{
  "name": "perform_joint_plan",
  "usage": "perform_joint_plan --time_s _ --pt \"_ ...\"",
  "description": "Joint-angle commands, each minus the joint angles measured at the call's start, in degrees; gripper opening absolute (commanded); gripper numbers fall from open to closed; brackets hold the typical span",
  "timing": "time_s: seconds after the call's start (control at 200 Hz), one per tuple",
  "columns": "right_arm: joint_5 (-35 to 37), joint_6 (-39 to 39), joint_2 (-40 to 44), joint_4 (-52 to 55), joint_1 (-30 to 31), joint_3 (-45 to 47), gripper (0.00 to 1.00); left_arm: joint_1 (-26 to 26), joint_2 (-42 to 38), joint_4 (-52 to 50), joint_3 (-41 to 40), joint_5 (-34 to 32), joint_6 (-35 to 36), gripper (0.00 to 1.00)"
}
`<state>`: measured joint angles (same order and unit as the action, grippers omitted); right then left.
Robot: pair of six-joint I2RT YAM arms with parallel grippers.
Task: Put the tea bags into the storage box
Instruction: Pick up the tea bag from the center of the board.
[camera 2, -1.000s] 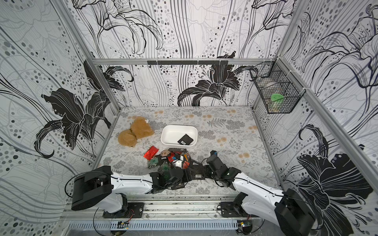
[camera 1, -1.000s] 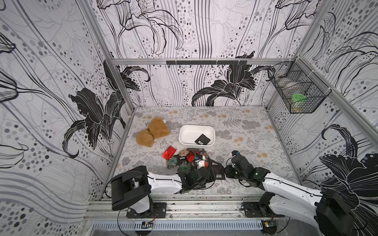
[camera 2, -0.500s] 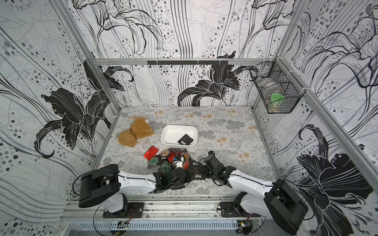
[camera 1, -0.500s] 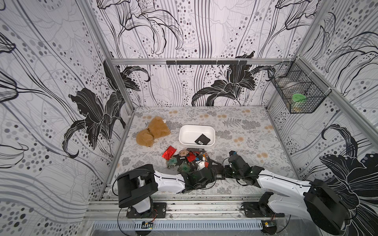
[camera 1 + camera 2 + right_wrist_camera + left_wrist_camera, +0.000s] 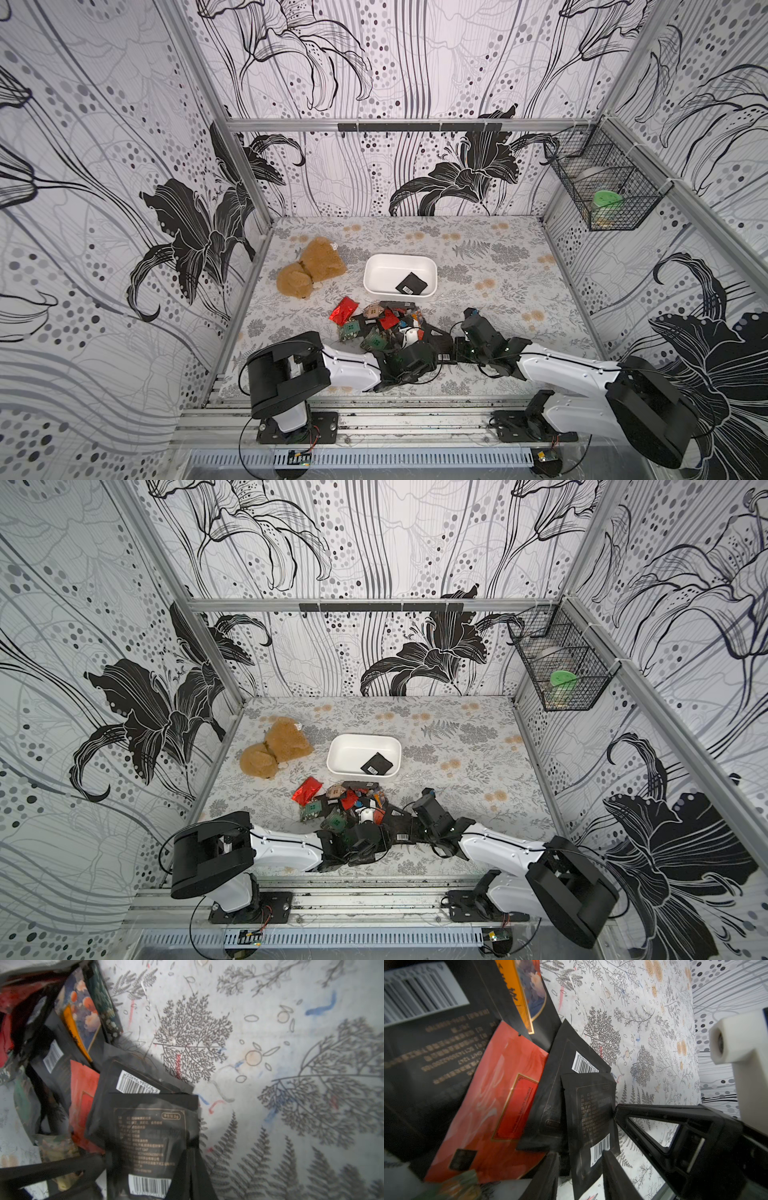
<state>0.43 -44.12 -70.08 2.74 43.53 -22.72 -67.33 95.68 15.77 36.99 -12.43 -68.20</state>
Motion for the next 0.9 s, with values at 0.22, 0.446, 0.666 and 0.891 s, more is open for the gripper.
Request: perform_joint_plan --time_s 0.22,0.446,0.666,0.891 --pt "0.6 0.1 -1.9 1.5 0.1 0.6 0.07 0.6 0.8 3.3 0.1 1.7 -0.7 0.38" --pt "0.6 0.0 -1.5 1.4 0.1 1.0 0.07 0.6 0.3 4.5 0.4 2.7 -0.5 0.37" --pt "0.3 -0.3 -1.0 0.9 0.1 1.5 0.07 0.6 -0.7 7.5 0.0 2.6 -1.1 0.36" --pt "0.4 -0.4 0.0 0.6 0.1 2.0 0.08 1.0 1.9 9.5 1.2 3.9 -1.6 0.34"
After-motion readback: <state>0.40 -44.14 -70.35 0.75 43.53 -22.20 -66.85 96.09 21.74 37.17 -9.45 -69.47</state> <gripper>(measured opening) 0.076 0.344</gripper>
